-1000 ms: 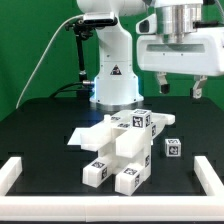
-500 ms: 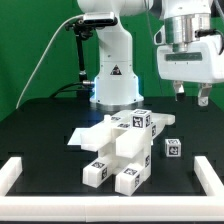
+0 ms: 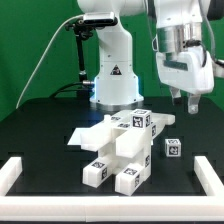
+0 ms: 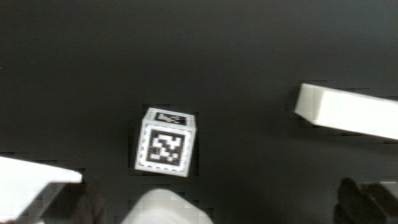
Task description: Assemble chair
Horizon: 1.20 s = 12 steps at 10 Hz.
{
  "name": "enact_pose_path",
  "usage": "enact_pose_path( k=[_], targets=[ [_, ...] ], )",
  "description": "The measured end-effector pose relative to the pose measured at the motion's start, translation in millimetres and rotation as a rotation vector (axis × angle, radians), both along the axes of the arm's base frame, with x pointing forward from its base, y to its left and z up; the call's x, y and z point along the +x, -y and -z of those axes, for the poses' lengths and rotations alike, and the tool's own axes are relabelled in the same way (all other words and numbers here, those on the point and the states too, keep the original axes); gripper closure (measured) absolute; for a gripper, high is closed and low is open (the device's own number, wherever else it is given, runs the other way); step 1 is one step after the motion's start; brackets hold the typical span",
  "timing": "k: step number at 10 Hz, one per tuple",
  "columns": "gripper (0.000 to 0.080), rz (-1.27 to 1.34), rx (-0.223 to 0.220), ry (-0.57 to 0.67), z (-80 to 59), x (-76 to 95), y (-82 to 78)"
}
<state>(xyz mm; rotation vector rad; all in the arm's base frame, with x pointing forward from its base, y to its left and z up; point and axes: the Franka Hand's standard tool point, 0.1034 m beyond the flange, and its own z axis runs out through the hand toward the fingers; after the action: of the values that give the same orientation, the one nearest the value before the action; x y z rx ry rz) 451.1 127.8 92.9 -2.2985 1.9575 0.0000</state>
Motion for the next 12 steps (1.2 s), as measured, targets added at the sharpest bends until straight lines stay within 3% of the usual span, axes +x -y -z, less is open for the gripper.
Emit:
enact_pose_path(
  k=[4,10,12],
  targets=[
    [0.015,0.005,-0.014,-0.022,19.5,-5.1,-13.2],
    [0.015,-0.003,-0.019,-0.03,23.9,-6.7,-12.4],
    [0.015,0.046,-0.034,-0.066,43.1,-11.5,-8.7]
  ],
)
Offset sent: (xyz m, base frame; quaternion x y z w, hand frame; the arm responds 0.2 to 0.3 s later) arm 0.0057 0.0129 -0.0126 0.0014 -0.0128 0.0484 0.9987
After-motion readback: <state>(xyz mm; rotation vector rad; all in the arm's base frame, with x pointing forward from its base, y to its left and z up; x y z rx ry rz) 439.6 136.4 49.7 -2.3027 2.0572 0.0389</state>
